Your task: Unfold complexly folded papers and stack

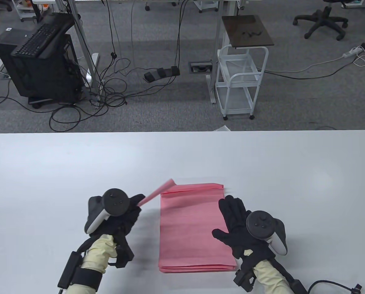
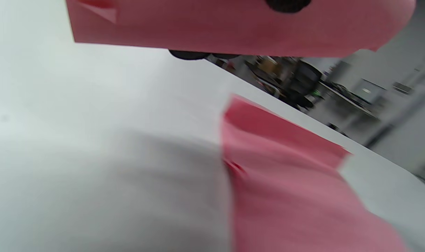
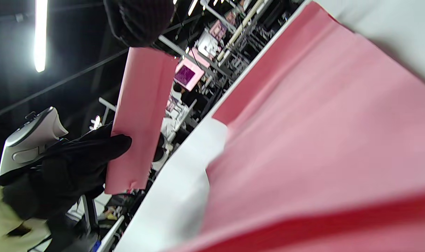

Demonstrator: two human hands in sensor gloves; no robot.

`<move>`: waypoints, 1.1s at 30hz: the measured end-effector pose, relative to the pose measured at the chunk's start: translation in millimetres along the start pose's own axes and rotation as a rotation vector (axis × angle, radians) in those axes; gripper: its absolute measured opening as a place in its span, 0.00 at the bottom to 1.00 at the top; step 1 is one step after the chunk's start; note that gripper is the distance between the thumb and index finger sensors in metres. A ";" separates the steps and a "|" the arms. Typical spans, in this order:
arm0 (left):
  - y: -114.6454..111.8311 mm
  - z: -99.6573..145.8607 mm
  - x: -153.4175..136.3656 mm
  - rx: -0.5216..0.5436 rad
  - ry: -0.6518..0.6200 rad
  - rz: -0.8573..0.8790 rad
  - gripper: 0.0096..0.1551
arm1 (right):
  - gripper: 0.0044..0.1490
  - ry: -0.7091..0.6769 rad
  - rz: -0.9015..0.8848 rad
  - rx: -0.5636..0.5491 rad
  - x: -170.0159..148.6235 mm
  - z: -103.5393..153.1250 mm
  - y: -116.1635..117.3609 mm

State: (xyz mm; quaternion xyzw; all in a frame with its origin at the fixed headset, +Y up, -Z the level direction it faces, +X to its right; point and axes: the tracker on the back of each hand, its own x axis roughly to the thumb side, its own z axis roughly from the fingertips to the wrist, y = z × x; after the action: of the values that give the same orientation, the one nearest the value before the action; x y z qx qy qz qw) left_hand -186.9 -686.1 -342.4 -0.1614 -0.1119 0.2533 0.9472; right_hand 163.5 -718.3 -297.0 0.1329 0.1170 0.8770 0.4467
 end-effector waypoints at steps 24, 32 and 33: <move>-52.4 -22.2 61.7 -0.495 -0.211 0.139 0.30 | 0.54 -0.358 0.087 -0.131 3.0 -3.0 -14.7; -31.9 -6.4 -7.9 -0.298 -0.222 0.467 0.49 | 0.49 -0.268 -0.238 -0.216 -23.0 -0.3 -32.2; -35.1 -3.0 -14.9 -0.285 -0.220 0.542 0.50 | 0.49 -0.264 -0.270 -0.217 -24.6 -1.3 -31.7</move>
State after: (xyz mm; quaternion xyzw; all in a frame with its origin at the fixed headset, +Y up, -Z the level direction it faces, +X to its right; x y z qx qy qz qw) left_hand -183.1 -723.3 -334.5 -0.2878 -0.2006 0.4942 0.7954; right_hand 200.9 -720.2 -311.6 0.1807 -0.0210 0.7917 0.5832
